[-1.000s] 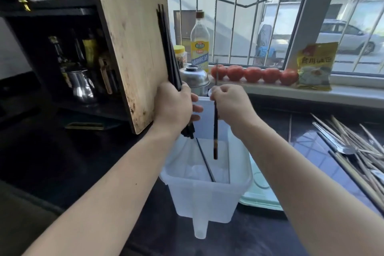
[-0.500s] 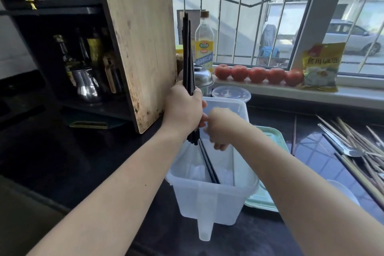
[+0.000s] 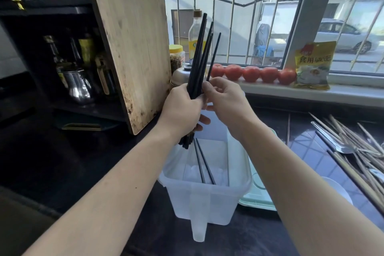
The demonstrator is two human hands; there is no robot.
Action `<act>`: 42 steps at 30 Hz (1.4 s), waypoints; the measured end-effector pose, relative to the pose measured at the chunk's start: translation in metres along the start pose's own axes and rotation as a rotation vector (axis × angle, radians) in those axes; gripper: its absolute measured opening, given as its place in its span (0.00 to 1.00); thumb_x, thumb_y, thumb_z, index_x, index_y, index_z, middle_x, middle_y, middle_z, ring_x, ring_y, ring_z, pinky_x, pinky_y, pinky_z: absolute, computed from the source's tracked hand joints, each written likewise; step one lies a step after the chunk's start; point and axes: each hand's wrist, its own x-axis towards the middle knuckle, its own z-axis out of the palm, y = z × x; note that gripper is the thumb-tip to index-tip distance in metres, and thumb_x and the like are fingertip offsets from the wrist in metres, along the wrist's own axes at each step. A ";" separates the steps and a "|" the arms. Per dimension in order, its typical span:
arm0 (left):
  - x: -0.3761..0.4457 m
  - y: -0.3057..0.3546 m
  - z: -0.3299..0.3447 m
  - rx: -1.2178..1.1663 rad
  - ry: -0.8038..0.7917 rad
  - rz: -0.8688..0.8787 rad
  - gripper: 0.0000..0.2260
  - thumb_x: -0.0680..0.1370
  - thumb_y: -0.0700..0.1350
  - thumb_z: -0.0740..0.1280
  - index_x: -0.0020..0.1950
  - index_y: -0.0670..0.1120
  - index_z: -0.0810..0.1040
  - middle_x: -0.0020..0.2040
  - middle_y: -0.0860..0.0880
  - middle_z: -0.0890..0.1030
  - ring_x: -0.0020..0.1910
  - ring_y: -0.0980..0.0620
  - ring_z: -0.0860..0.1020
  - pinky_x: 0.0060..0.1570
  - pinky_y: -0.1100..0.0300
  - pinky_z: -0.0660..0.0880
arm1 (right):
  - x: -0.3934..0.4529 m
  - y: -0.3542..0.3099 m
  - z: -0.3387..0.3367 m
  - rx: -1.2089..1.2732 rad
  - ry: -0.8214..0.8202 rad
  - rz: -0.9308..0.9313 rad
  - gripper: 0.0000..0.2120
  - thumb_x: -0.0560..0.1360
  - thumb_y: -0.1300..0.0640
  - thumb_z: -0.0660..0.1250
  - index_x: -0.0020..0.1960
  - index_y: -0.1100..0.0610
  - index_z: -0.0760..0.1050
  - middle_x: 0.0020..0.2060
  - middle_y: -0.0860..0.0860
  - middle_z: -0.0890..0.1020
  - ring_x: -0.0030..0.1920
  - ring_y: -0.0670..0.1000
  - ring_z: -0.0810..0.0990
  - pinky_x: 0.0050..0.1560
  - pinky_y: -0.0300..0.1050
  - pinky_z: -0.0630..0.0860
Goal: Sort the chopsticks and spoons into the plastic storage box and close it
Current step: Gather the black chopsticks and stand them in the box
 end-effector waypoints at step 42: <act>0.005 -0.008 0.004 0.037 -0.011 0.066 0.05 0.84 0.48 0.65 0.59 0.50 0.76 0.45 0.46 0.85 0.35 0.47 0.86 0.32 0.50 0.83 | -0.003 0.000 -0.001 -0.030 0.075 -0.010 0.12 0.83 0.53 0.63 0.47 0.58 0.81 0.40 0.56 0.85 0.37 0.50 0.82 0.48 0.59 0.83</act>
